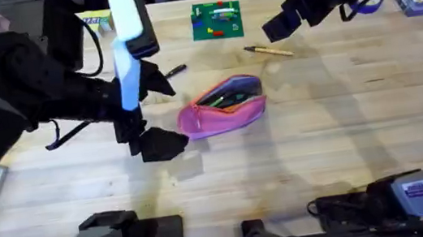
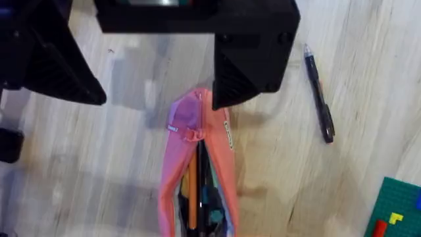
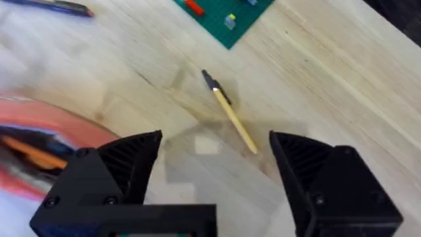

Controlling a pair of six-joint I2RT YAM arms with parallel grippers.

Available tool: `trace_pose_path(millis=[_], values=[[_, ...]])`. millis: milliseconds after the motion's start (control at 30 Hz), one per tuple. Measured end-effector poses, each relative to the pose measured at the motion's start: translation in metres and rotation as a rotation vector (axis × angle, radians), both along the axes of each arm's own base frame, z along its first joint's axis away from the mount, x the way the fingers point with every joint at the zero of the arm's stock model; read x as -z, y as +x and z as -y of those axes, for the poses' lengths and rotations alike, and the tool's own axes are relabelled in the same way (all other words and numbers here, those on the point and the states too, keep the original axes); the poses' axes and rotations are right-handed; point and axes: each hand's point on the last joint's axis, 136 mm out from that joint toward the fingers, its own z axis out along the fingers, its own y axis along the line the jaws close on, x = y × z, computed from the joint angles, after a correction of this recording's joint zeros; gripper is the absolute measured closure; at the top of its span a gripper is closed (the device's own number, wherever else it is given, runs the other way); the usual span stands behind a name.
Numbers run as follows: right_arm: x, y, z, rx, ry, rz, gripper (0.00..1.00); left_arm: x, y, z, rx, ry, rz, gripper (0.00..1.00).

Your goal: Unzip the bag, pick up the pens from the table one at a time and place them inside, then zip the bag closed.

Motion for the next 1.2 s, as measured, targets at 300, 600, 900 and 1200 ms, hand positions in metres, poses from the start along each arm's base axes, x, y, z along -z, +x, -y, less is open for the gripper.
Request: trace_pose_path(millis=[300,600,900,1200], values=[[0.042,0.024,0.012,0.001,-0.096,-0.029,0.007,0.0,0.0,0.0,0.0,0.0,0.0,0.007],[0.082,0.053,0.02,0.021,-0.164,-0.021,0.008,0.0,0.0,0.0,0.0,0.0,0.0,0.007],[0.132,0.063,0.02,0.014,-0.183,-0.08,0.005,0.0,0.0,0.0,0.0,0.0,0.0,0.007],[0.144,0.062,0.015,-0.005,-0.153,-0.113,0.006,0.0,0.0,0.0,0.0,0.0,0.0,0.007]])
